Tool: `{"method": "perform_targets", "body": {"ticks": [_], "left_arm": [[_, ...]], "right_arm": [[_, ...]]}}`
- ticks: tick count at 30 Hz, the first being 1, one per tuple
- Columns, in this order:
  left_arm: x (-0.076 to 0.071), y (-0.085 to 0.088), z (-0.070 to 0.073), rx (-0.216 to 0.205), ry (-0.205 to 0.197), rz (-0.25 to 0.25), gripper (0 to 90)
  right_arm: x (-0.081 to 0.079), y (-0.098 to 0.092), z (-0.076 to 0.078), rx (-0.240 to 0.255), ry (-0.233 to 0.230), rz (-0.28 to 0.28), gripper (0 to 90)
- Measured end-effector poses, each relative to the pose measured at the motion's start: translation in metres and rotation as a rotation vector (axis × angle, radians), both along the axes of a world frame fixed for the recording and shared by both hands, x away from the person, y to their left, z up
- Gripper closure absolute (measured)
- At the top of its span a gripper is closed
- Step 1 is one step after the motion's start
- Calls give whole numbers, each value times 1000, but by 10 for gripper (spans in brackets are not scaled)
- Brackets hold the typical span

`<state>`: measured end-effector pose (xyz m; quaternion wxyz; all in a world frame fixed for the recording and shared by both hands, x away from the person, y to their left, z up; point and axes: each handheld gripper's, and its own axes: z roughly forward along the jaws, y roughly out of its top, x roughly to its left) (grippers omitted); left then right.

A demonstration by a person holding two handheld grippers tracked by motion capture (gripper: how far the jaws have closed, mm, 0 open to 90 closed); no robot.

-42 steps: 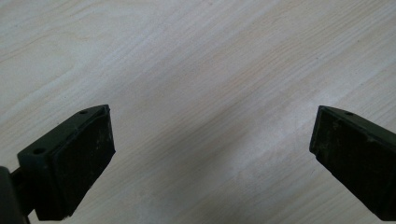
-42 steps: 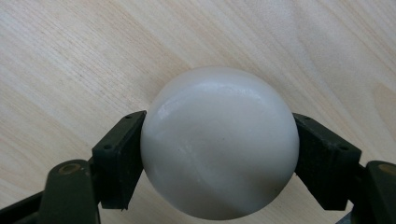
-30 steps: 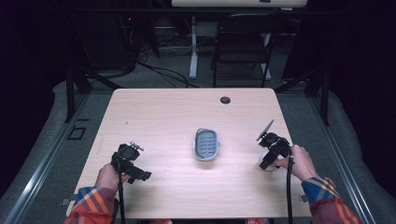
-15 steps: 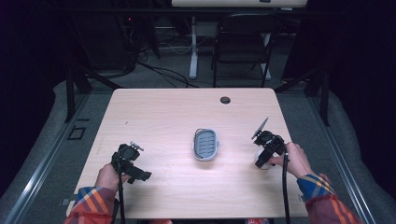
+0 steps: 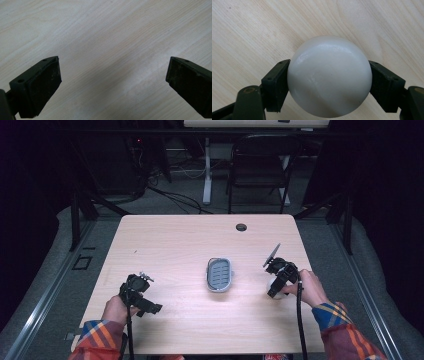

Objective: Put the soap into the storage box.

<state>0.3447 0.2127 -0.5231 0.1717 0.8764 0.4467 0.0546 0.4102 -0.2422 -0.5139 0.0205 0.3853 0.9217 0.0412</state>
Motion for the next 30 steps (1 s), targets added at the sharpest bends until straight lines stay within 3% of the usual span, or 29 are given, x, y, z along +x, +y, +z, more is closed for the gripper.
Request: {"method": "perform_targets", "body": {"ticks": [4, 5, 7, 19, 30], "left_arm": [[0, 0, 0, -1, -1, 0, 0], [0, 0, 0, -1, 0, -1, 0], [0, 0, 0, -2, 1, -1, 0], [0, 0, 0, -4, 0, -1, 0], [0, 0, 0, -4, 0, -3, 0]], "right_arm": [[2, 4, 2, -11, 11, 11, 243], [1, 5, 0, 11, -5, 0, 243], [2, 8, 1, 9, -5, -6, 243], [8, 19, 4, -1, -1, 29, 243], [13, 31, 7, 20, -7, 50, 243]]}}
